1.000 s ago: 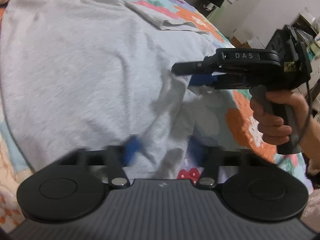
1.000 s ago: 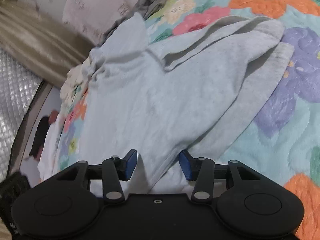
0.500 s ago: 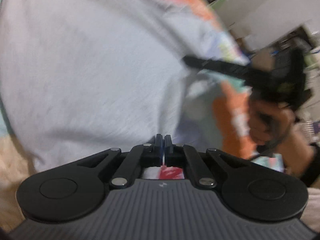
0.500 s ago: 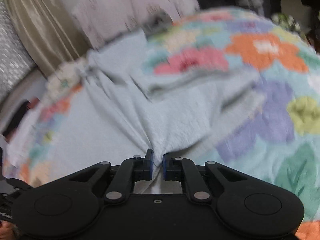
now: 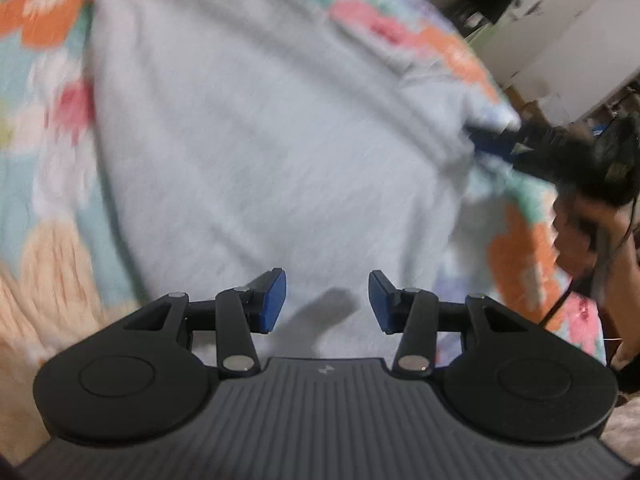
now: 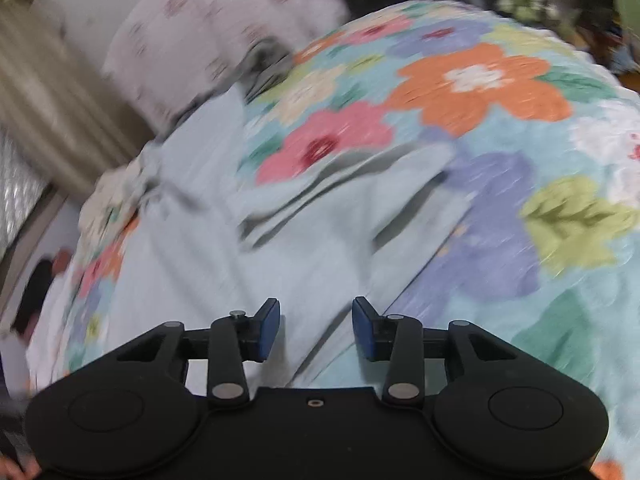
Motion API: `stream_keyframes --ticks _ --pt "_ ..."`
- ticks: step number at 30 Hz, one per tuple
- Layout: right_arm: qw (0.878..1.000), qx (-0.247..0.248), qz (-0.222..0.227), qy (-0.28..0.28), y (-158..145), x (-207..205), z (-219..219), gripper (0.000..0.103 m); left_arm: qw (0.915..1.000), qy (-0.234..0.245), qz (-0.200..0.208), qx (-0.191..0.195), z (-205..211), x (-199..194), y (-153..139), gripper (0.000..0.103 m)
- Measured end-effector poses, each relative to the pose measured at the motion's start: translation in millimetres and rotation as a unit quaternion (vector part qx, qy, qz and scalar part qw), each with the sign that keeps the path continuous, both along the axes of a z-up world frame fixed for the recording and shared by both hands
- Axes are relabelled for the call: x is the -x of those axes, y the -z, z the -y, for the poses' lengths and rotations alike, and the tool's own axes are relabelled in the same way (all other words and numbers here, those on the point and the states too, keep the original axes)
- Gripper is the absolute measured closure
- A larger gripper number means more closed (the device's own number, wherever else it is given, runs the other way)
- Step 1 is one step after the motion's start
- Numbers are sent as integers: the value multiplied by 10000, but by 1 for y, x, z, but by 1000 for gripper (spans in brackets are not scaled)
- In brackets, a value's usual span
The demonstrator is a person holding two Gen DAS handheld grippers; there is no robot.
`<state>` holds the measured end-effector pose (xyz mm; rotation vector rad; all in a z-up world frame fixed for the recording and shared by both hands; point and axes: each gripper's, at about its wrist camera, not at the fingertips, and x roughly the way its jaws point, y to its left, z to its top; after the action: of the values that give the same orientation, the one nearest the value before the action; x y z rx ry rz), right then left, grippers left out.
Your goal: Fold clothes
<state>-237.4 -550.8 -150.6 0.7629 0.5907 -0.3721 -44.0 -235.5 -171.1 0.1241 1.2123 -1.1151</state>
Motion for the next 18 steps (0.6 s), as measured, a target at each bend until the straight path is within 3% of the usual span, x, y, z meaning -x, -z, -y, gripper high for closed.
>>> stream_keyframes --ticks 5,6,8,10,13,15,18 --pt "9956 -615 367 599 15 -11 45 53 9977 -345 -544 205 -16 -12 7 63" --pt "9976 -375 304 505 14 -17 45 54 9971 -417 -601 201 -18 -14 9 66" --pt "9992 270 113 254 10 -30 41 93 9976 -432 -529 147 -20 -14 10 71" --pt "9960 882 -10 164 2 -35 33 96 9986 -374 -384 35 -18 -10 7 72" --pt "9843 1719 -41 399 -19 -21 11 98 9963 -614 -595 -44 -25 -12 8 74" --pt "9739 2198 -201 530 -27 -14 2 103 9958 -676 -599 -124 -28 -12 11 81" --pt "9798 1806 -567 638 -4 -8 25 103 9952 -721 -660 -97 -34 -12 12 82"
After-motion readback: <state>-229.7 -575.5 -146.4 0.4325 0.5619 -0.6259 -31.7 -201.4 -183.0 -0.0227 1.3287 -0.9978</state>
